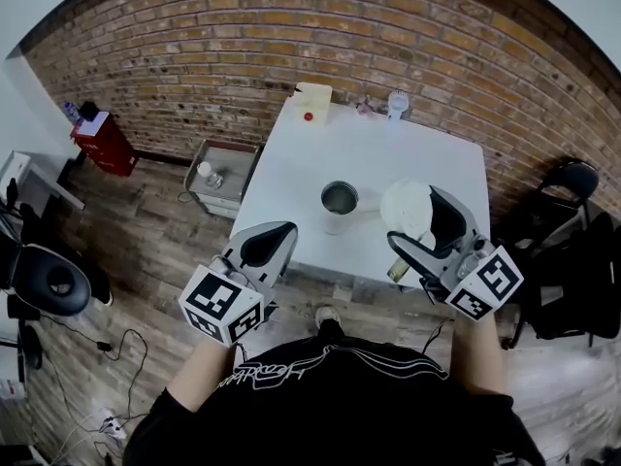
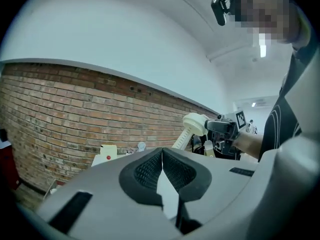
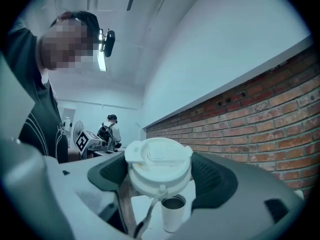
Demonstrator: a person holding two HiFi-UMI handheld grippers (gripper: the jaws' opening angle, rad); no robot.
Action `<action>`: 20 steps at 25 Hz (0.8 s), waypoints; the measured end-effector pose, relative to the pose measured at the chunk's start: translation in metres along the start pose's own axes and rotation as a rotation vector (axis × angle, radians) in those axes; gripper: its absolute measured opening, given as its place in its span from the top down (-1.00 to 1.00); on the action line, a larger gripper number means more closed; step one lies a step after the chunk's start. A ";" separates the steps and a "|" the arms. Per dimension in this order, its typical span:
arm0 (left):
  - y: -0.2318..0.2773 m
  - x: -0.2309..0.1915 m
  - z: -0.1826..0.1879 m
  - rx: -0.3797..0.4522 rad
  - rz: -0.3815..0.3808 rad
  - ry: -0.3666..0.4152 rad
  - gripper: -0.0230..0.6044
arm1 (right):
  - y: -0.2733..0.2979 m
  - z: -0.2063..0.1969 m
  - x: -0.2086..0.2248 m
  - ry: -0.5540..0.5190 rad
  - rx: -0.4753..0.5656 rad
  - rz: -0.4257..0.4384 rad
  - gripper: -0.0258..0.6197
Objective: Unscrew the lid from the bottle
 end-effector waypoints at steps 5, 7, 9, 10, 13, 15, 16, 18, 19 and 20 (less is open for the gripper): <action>-0.010 0.021 -0.009 -0.018 -0.036 0.002 0.83 | -0.018 -0.026 -0.026 0.026 -0.045 -0.031 -0.29; -0.014 0.026 -0.013 -0.024 -0.040 -0.009 0.83 | -0.022 -0.035 -0.033 0.037 -0.059 -0.038 -0.29; -0.018 0.030 -0.015 -0.027 -0.043 -0.018 0.83 | -0.026 -0.041 -0.039 0.040 -0.067 -0.043 -0.29; -0.020 0.032 -0.016 -0.028 -0.043 -0.020 0.83 | -0.027 -0.042 -0.042 0.041 -0.068 -0.044 -0.29; -0.025 0.036 -0.014 -0.028 -0.044 -0.017 0.83 | -0.028 -0.043 -0.049 0.035 -0.069 -0.040 -0.29; -0.027 0.037 -0.013 -0.030 -0.042 -0.010 0.83 | -0.027 -0.043 -0.053 0.023 -0.069 -0.033 -0.29; -0.027 0.037 -0.013 -0.033 -0.040 -0.004 0.83 | -0.026 -0.043 -0.054 0.020 -0.069 -0.029 -0.29; -0.027 0.037 -0.014 -0.043 -0.035 0.004 0.83 | -0.023 -0.043 -0.053 0.022 -0.069 -0.024 -0.29; -0.027 0.036 -0.015 -0.047 -0.032 0.005 0.83 | -0.022 -0.044 -0.052 0.023 -0.069 -0.023 -0.29; -0.027 0.036 -0.016 -0.049 -0.030 0.004 0.83 | -0.021 -0.044 -0.051 0.025 -0.070 -0.022 -0.29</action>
Point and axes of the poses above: the fingertips, and each gripper's own axes: y forward along the fingers, x to its right, z out of its top, the point moved 4 cm from there along -y, backward along the fingers, and after that the axes turned 7 degrees about y, right-handed, at the moved point
